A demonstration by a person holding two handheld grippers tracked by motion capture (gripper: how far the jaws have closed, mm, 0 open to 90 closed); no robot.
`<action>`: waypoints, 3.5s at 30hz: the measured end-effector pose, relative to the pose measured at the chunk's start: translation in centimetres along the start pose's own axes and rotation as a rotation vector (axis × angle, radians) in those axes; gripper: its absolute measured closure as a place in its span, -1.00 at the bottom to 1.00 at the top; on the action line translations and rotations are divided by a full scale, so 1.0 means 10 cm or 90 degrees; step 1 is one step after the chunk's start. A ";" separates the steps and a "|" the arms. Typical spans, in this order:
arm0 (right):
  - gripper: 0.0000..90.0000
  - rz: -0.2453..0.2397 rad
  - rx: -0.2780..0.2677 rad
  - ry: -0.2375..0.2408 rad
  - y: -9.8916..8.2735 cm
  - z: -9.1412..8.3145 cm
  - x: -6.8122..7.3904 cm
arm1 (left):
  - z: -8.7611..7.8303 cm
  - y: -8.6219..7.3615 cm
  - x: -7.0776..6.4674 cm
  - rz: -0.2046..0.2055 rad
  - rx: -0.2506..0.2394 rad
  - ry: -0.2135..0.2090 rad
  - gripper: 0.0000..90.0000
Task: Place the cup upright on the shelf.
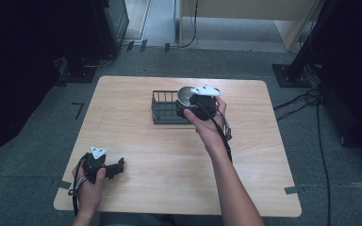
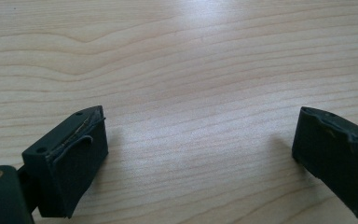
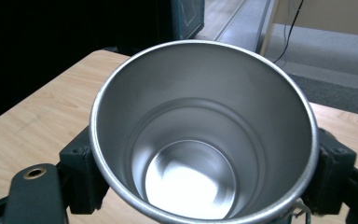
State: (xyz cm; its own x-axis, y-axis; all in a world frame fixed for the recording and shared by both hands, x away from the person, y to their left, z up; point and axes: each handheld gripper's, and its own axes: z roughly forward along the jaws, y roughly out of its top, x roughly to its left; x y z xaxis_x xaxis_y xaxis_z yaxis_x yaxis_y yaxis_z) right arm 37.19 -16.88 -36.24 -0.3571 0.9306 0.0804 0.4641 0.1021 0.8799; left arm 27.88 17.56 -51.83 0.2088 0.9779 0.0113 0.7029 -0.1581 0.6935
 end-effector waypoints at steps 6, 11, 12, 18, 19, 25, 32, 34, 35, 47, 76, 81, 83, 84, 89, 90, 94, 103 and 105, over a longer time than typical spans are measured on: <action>-0.58 -0.010 0.001 -0.018 0.07 0.13 -0.03 | 0.00 0.00 0.00 -0.002 -0.001 0.000 -0.92; -0.58 -0.006 -0.003 -0.029 0.11 0.28 -0.10 | 0.00 0.00 0.00 -0.001 0.000 -0.001 -0.92; -0.58 -0.003 -0.002 -0.032 0.12 0.32 -0.11 | 0.00 0.00 0.00 -0.001 0.000 -0.001 -0.92; -0.58 0.020 0.007 -0.037 0.11 0.52 -0.21 | 0.00 0.00 0.00 -0.001 0.000 0.000 -0.92; -0.58 0.024 0.009 -0.037 0.11 0.55 -0.22 | 0.00 0.00 0.00 -0.001 0.000 -0.001 -0.92; -0.58 0.027 0.025 -0.056 0.07 0.73 -0.30 | 0.00 0.00 0.00 0.001 0.003 -0.001 -0.92; -0.58 0.020 0.048 -0.072 -0.04 0.95 -0.35 | 0.00 0.00 0.00 0.000 0.003 -0.001 -0.92; -0.58 0.020 0.056 -0.071 -0.07 0.98 -0.35 | 0.00 0.00 0.00 0.000 0.003 -0.001 -0.92; -0.58 0.016 0.061 -0.073 -0.09 1.01 -0.35 | 0.00 0.00 0.00 0.000 0.003 -0.001 -0.92; -0.59 0.007 0.086 -0.061 -0.26 1.08 -0.35 | 0.00 0.00 0.00 -0.001 0.001 0.000 -0.92; -0.75 0.055 -0.003 0.003 -0.52 0.18 -0.58 | 0.00 0.00 0.00 0.000 0.002 0.000 -0.92; -0.73 0.060 0.009 -0.007 -0.69 0.11 -0.65 | 0.00 0.00 0.00 0.000 0.001 0.000 -0.92; -0.73 0.067 0.012 -0.010 -0.75 0.09 -0.68 | 0.00 0.00 0.00 0.000 0.001 0.000 -0.92; -0.73 0.073 0.013 -0.013 -0.78 0.09 -0.70 | 0.00 0.00 0.00 0.000 0.001 0.000 -0.92; -0.72 0.084 0.023 -0.018 -0.92 0.06 -0.76 | 0.00 0.00 0.00 0.000 0.001 0.000 -0.92; -0.72 0.085 0.026 -0.019 -0.95 0.06 -0.77 | 0.00 0.00 0.00 0.000 0.001 0.000 -0.92; -0.72 0.102 0.032 -0.024 -1.05 0.04 -0.82 | 0.00 0.00 0.00 0.002 0.003 0.000 -0.92; -0.71 0.132 0.039 -0.041 -1.25 -0.02 -0.93 | 0.00 0.00 0.00 0.001 0.002 0.000 -0.92; -0.71 0.141 0.041 -0.043 -1.30 -0.03 -0.96 | 0.00 0.00 0.00 0.001 0.002 0.000 -0.92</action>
State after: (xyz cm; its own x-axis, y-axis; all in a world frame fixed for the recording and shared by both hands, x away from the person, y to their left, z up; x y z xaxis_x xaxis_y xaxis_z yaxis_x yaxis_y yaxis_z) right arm 34.34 -27.19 -48.32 -0.1871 0.9538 0.2351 0.5770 -0.0870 0.8121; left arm 27.89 17.54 -51.83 0.2105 0.9775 0.0123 0.7048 -0.1605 0.6910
